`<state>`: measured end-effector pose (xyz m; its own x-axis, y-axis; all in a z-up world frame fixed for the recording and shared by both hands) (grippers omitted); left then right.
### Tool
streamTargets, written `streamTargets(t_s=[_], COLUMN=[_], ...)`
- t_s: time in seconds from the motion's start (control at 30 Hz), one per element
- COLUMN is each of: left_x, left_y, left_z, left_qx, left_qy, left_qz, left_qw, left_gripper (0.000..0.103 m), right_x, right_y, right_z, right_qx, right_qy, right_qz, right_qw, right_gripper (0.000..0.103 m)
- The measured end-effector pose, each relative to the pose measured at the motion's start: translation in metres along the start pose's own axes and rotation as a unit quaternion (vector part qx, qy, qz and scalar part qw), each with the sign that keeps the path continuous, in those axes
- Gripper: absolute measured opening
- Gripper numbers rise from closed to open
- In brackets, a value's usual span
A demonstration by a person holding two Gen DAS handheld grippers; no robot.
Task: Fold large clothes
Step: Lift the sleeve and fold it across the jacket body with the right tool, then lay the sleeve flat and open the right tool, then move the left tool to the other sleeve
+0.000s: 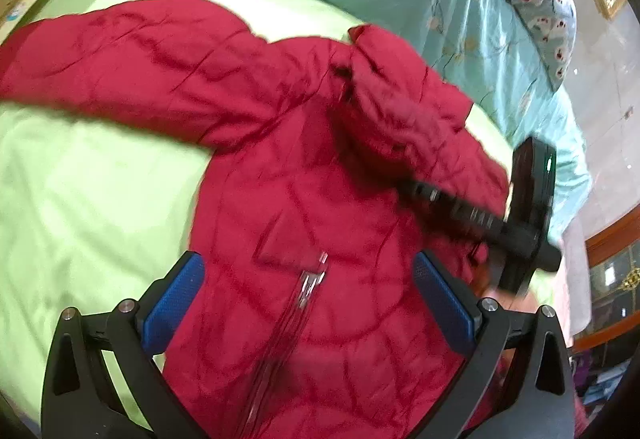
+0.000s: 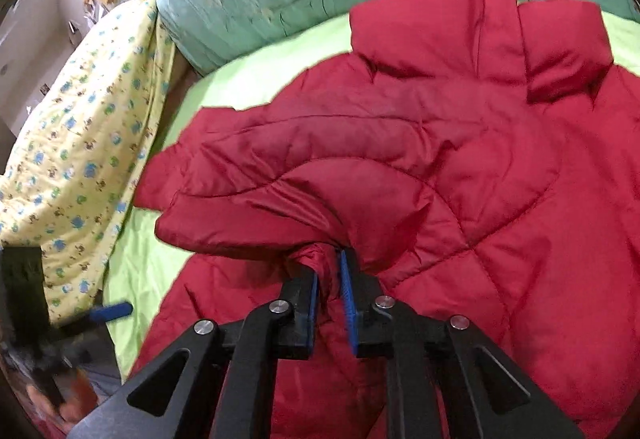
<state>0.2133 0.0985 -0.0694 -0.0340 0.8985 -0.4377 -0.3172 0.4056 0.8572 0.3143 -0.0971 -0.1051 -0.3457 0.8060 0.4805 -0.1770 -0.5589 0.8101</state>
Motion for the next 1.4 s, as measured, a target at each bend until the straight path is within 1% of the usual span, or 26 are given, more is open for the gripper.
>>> streamTargets(t_s=[0.07, 0.17, 0.2, 0.27, 0.33, 0.37, 0.4, 0.43, 0.47, 0.5, 0.57, 0.63, 0.7, 0.73, 0.8, 0.87, 0.9, 0.97, 1.0, 1.07, 1.1, 1.17, 1.23, 1.3, 1.37, 1.4], left_x=[-0.006, -0.012, -0.016, -0.019, -0.021, -0.023, -0.024, -0.023, -0.021, -0.020, -0.019, -0.019, -0.019, -0.019, -0.022, -0.026, -0.024, -0.024, -0.024, -0.022, -0.021, -0.017, -0.018, -0.028, -0.040, -0.045], left_y=[-0.007, -0.021, -0.028, -0.040, -0.049, -0.055, -0.061, -0.070, -0.080, -0.086, -0.090, -0.089, -0.088, -0.085, -0.082, -0.080, -0.081, -0.083, -0.082, -0.079, -0.075, -0.059, -0.042, -0.030, -0.032, -0.037], left_z=[0.018, 0.045, 0.056, 0.073, 0.085, 0.091, 0.095, 0.099, 0.101, 0.101, 0.101, 0.101, 0.103, 0.103, 0.106, 0.107, 0.106, 0.103, 0.101, 0.096, 0.094, 0.089, 0.085, 0.078, 0.073, 0.070], left_qx=[0.003, 0.020, 0.029, 0.042, 0.050, 0.053, 0.056, 0.068, 0.082, 0.090, 0.086, 0.077, 0.068, 0.062, 0.047, 0.034, 0.032, 0.022, 0.017, 0.005, -0.001, -0.026, -0.050, -0.061, -0.049, -0.041], left_qy=[-0.001, 0.009, 0.016, 0.031, 0.039, 0.034, 0.030, 0.028, 0.030, 0.029, 0.018, 0.004, -0.007, -0.017, -0.042, -0.076, -0.084, -0.098, -0.101, -0.102, -0.100, -0.090, -0.082, -0.092, -0.107, -0.113], left_qz=[-0.019, -0.066, -0.094, -0.130, -0.150, -0.157, -0.154, -0.137, -0.125, -0.128, -0.119, -0.099, -0.080, -0.067, -0.036, 0.003, 0.011, 0.044, 0.057, 0.075, 0.081, 0.098, 0.094, 0.055, 0.015, 0.008], left_qw=[0.9998, 0.9976, 0.9950, 0.9902, 0.9866, 0.9857, 0.9861, 0.9878, 0.9883, 0.9873, 0.9890, 0.9920, 0.9944, 0.9957, 0.9974, 0.9965, 0.9959, 0.9940, 0.9931, 0.9919, 0.9917, 0.9908, 0.9909, 0.9923, 0.9930, 0.9927], left_gripper=[0.103, 0.103, 0.103, 0.103, 0.103, 0.092, 0.080, 0.048, 0.019, 0.017, 0.016, 0.016, 0.015, 0.015, 0.015, 0.016, 0.016, 0.021, 0.023, 0.029, 0.030, 0.030, 0.030, 0.030, 0.030, 0.030], right_x=[0.000, 0.004, 0.003, 0.003, 0.009, 0.010, 0.010, 0.011, 0.011, 0.011, 0.010, 0.011, 0.012, 0.011, 0.005, -0.004, -0.012, -0.029, -0.040, -0.055, -0.059, -0.071, -0.078, -0.080, -0.083, -0.082], right_y=[0.003, 0.003, 0.001, 0.001, -0.003, -0.003, -0.003, -0.003, -0.003, -0.002, -0.001, 0.004, 0.011, 0.017, 0.031, 0.044, 0.053, 0.066, 0.072, 0.073, 0.071, 0.062, 0.054, 0.047, 0.043, 0.042], right_z=[-0.001, 0.000, 0.000, 0.000, 0.000, 0.000, -0.001, -0.001, -0.002, -0.003, -0.006, -0.011, -0.016, -0.019, -0.022, -0.023, -0.024, -0.024, -0.024, -0.025, -0.025, -0.028, -0.030, -0.030, -0.031, -0.030], right_qx=[-0.003, -0.003, -0.002, -0.003, -0.004, -0.005, -0.007, -0.009, -0.010, -0.010, -0.009, -0.010, -0.014, -0.021, -0.037, -0.052, -0.062, -0.077, -0.082, -0.078, -0.075, -0.063, -0.059, -0.061, -0.060, -0.060], right_qy=[0.005, 0.008, 0.009, 0.012, 0.016, 0.018, 0.018, 0.016, 0.011, 0.008, 0.004, 0.006, 0.006, 0.005, 0.005, -0.003, -0.011, -0.029, -0.039, -0.051, -0.056, -0.073, -0.078, -0.083, -0.084, -0.083], right_qz=[-0.001, -0.002, -0.002, -0.005, -0.010, -0.013, -0.015, -0.015, -0.014, -0.012, -0.011, -0.008, 0.013, 0.014, -0.012, -0.026, -0.037, -0.070, -0.099, -0.141, -0.148, -0.141, -0.142, -0.145, -0.145, -0.146], right_qw=[1.000, 1.000, 1.000, 1.000, 1.000, 1.000, 1.000, 1.000, 1.000, 1.000, 1.000, 1.000, 1.000, 1.000, 0.999, 0.998, 0.997, 0.994, 0.991, 0.986, 0.985, 0.985, 0.985, 0.984, 0.984, 0.984], right_gripper=[0.014, 0.014, 0.014, 0.015, 0.015, 0.015, 0.015, 0.015, 0.015, 0.016, 0.016, 0.022, 0.052, 0.055, 0.056, 0.056, 0.056, 0.056, 0.056, 0.056, 0.056, 0.056, 0.056, 0.057, 0.059, 0.060])
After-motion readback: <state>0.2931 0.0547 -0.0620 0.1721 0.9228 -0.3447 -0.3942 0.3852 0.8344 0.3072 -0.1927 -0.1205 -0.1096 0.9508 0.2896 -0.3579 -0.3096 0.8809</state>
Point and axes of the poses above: each gripper's, at about its wrist camera, not at the fingertips, and y roughly against the way its jaws point, x to its left, z to its top, the point moved 5 cm from there along -y, roughly the way its jaws point, and after that the axes turned 12 degrees about x, right-handed, at the moved point
